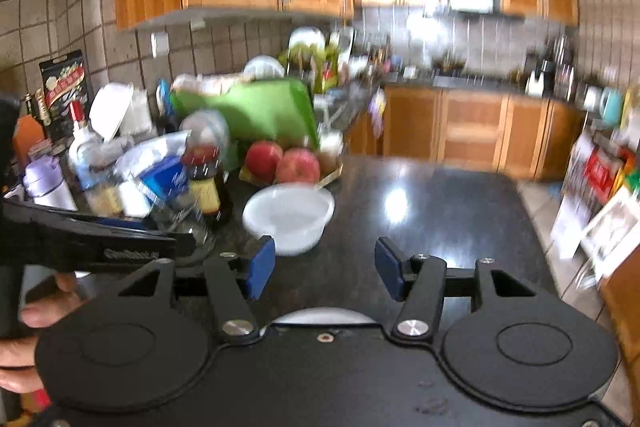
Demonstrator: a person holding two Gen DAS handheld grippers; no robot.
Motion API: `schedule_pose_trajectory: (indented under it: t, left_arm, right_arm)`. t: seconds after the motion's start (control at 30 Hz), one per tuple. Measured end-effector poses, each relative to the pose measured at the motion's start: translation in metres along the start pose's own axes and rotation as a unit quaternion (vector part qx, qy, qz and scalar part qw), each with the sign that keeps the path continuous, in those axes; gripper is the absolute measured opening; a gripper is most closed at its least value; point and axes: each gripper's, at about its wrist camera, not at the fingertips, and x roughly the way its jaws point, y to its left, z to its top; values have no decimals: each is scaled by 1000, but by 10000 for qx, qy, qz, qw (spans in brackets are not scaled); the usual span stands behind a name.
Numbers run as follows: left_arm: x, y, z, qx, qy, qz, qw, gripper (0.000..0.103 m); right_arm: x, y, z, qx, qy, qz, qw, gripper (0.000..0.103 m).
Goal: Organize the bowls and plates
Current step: 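Move the left gripper to the white ribbed bowl beside the fruit tray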
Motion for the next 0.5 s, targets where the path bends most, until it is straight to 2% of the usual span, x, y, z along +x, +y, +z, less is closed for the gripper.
schedule_pose_trajectory:
  t: [0.17,0.37,0.43,0.5]
  left_arm:
    - [-5,18,16,-482,-207,-274,9982,65]
    - [-4,28,30,-646,-549,42,9964,69]
    - [-2,31,34,-714,-608,47,9956,70]
    - [-1,35,39,-752,-635,20,9951,70]
  right_arm:
    - [-1,3,10,-87,-619,-41,9980,58]
    - [-1,1,25,140,-1201,-140,9926,58]
    - [2,-2,31,327,-1348,-125,9903,58]
    - [9,-6,37,534,-1332,-45,9896,67]
